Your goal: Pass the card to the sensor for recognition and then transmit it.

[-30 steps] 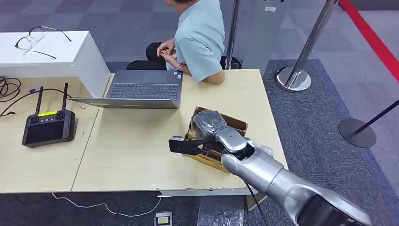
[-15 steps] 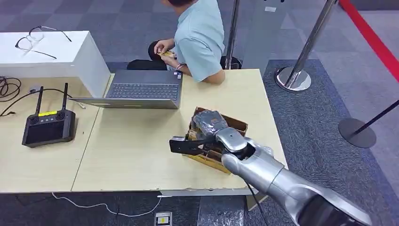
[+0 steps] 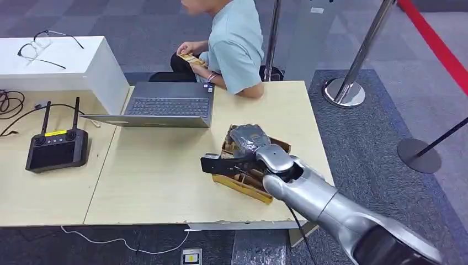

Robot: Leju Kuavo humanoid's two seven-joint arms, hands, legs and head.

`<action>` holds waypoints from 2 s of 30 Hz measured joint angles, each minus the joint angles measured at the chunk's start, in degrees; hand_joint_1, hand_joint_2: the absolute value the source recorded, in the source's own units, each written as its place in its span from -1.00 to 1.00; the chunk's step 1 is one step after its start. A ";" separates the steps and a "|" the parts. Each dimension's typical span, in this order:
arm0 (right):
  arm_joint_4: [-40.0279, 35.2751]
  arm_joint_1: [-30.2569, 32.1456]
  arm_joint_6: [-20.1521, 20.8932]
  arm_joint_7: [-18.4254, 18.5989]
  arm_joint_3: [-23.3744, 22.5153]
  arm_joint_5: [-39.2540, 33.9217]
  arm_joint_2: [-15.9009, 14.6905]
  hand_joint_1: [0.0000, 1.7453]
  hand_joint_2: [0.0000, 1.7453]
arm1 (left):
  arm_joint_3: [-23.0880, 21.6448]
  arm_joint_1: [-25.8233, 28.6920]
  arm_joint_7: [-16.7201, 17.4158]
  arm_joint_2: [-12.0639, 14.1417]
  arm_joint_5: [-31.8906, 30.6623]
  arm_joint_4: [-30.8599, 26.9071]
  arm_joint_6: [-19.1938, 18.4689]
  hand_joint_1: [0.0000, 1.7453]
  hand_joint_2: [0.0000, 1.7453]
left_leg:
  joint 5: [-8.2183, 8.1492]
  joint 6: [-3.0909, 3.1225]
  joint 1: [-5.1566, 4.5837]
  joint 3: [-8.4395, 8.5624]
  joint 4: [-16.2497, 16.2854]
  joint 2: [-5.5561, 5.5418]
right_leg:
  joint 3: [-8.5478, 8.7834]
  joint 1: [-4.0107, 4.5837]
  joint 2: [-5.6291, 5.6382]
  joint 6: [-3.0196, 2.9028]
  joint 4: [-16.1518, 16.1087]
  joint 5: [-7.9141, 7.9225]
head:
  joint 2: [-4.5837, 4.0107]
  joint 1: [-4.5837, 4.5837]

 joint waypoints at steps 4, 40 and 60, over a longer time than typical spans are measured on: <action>-0.83 -0.55 0.00 0.28 -0.50 -0.26 -0.48 0.14 1.00 | 0.00 0.02 0.00 0.00 0.04 0.02 0.00 -1.00 1.00 | 0.00 0.00 0.00 -0.01 0.00 0.00 | 0.00 0.00 0.00 0.00 0.00 0.00 | 0.00 0.02; 0.92 -0.95 0.46 0.87 -0.85 -1.46 -1.53 0.06 1.00 | -0.15 -0.02 0.46 0.00 -0.83 0.02 -0.46 -1.00 1.00 | 0.00 0.00 0.00 -0.04 0.00 -0.01 | -0.02 0.00 0.00 0.00 0.00 0.00 | 0.00 0.02; 4.46 -2.44 0.22 -0.15 -0.39 -2.29 0.33 0.08 1.00 | -0.39 -0.10 1.03 -0.02 -1.05 0.02 -0.68 -1.00 1.00 | 0.00 0.00 0.00 -0.06 0.00 -0.01 | -0.04 0.01 0.00 0.00 0.00 -0.01 | 0.00 0.02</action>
